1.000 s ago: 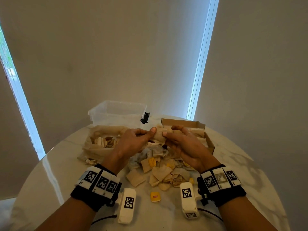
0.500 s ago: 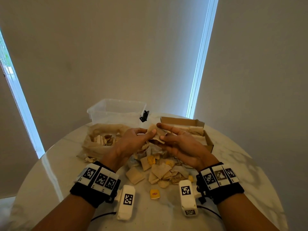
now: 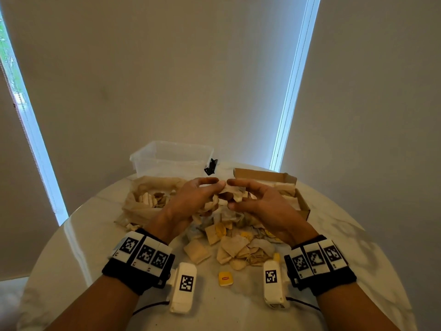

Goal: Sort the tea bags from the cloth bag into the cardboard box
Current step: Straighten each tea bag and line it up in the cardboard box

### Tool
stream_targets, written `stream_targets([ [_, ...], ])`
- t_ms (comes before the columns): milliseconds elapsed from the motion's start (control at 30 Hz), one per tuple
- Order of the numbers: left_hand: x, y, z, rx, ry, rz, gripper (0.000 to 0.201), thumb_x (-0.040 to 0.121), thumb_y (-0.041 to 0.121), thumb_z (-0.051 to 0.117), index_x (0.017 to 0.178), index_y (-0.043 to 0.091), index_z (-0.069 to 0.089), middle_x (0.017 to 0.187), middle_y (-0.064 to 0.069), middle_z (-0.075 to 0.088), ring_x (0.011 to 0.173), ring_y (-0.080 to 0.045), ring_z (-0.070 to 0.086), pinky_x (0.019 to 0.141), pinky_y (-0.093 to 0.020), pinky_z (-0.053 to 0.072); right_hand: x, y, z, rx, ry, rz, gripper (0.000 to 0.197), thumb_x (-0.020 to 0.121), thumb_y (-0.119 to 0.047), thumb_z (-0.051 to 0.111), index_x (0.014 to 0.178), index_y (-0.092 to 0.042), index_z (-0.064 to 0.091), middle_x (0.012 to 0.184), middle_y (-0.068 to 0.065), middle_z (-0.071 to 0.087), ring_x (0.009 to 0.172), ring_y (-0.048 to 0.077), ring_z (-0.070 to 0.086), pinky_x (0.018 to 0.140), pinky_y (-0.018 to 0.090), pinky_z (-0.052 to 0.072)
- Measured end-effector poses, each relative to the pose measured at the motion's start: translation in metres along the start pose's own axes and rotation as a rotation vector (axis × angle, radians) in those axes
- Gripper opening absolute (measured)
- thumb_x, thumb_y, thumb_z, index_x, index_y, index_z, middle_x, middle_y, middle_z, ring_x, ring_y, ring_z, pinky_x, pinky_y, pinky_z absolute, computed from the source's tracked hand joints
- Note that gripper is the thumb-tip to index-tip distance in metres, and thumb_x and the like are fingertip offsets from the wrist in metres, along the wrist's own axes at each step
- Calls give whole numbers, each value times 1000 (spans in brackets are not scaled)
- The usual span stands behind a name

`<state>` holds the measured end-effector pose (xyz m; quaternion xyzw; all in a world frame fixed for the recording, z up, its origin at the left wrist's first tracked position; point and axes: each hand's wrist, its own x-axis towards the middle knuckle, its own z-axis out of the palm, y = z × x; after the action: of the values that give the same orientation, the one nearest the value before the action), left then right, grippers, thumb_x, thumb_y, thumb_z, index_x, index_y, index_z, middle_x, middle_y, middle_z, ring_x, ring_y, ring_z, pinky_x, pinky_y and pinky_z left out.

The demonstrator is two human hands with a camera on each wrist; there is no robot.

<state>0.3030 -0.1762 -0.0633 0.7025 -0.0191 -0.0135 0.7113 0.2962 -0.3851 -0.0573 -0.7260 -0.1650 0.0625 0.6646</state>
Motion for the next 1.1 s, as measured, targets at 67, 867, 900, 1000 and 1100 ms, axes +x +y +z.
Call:
stream_targets([
  [67, 1, 1, 0, -64, 1, 5, 65, 80, 62, 82, 133, 28, 63, 115, -15, 74, 72, -17, 68, 56, -30, 53, -1, 0, 1, -84, 58, -40, 31, 92, -25, 81, 123, -26, 79, 122, -3, 78, 113, 14, 75, 104, 41, 59],
  [867, 2, 4, -4, 581, -15, -46, 29, 98, 46, 69, 122, 28, 65, 107, 6, 66, 88, -6, 60, 60, -21, 46, 5, 1, -8, 594, -79, 435, 61, 90, 14, 62, 147, -6, 53, 138, 32, 63, 120, 43, 70, 94, 47, 62],
  [900, 2, 5, -3, 572, -12, -44, 30, 99, 47, 68, 121, 28, 65, 105, 7, 67, 87, -7, 61, 60, -21, 46, 5, 0, -8, 567, -80, 433, 56, 94, 14, 59, 147, -4, 54, 135, 31, 66, 120, 42, 71, 94, 45, 63],
  [1000, 0, 6, -5, 514, 10, -45, 43, 97, 62, 62, 119, 25, 65, 91, 15, 74, 91, -7, 64, 63, -25, 50, 4, -8, -18, 506, -61, 416, 44, 101, 13, 52, 142, -2, 60, 123, 27, 73, 113, 37, 75, 85, 39, 67],
  [1100, -3, 8, -9, 432, 33, -52, 49, 95, 68, 59, 119, 26, 66, 87, 18, 76, 95, -8, 65, 65, -29, 52, 12, -31, -49, 415, 37, 345, 44, 96, 15, 56, 138, 2, 62, 126, 28, 72, 109, 38, 76, 80, 37, 67],
])
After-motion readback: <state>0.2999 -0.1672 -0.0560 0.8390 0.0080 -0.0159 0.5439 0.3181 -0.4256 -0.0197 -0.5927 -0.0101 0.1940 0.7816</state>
